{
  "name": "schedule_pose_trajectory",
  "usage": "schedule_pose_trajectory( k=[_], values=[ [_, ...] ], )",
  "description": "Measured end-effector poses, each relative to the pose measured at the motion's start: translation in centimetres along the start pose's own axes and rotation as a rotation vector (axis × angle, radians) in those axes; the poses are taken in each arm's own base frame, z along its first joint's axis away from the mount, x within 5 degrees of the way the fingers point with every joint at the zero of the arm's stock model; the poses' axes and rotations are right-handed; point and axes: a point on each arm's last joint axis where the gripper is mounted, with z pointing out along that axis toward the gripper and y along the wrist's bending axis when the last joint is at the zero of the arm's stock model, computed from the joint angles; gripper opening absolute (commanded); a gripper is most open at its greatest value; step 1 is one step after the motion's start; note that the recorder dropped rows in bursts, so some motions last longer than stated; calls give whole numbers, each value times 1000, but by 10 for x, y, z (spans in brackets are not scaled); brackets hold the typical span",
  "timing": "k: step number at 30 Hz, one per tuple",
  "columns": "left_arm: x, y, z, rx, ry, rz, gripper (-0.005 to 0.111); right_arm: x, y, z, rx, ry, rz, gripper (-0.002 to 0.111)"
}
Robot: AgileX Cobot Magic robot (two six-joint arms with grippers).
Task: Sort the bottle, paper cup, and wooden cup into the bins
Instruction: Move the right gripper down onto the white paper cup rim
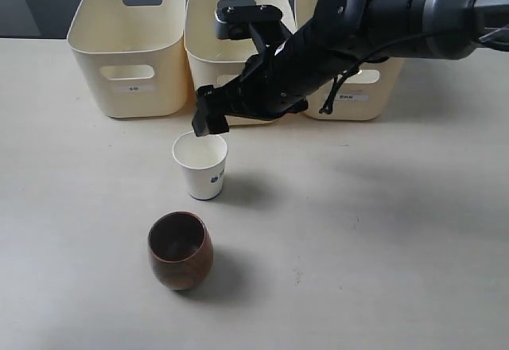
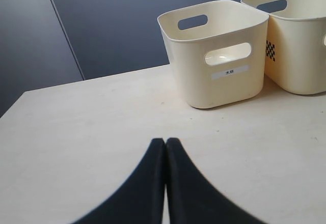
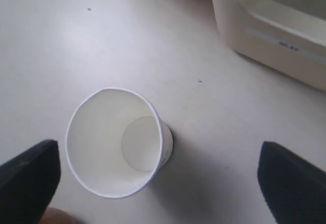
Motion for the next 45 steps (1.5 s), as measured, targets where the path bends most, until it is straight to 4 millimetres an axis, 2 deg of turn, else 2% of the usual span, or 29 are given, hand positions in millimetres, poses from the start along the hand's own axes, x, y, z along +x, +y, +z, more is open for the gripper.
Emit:
schedule_pose_trajectory(
  k=[20, 45],
  values=[
    [0, 0, 0, 0, 0, 0, 0, 11, -12, 37, 6, 20, 97, 104],
    [0, 0, 0, 0, 0, 0, 0, 7, -13, 38, 10, -28, 135, 104]
  ],
)
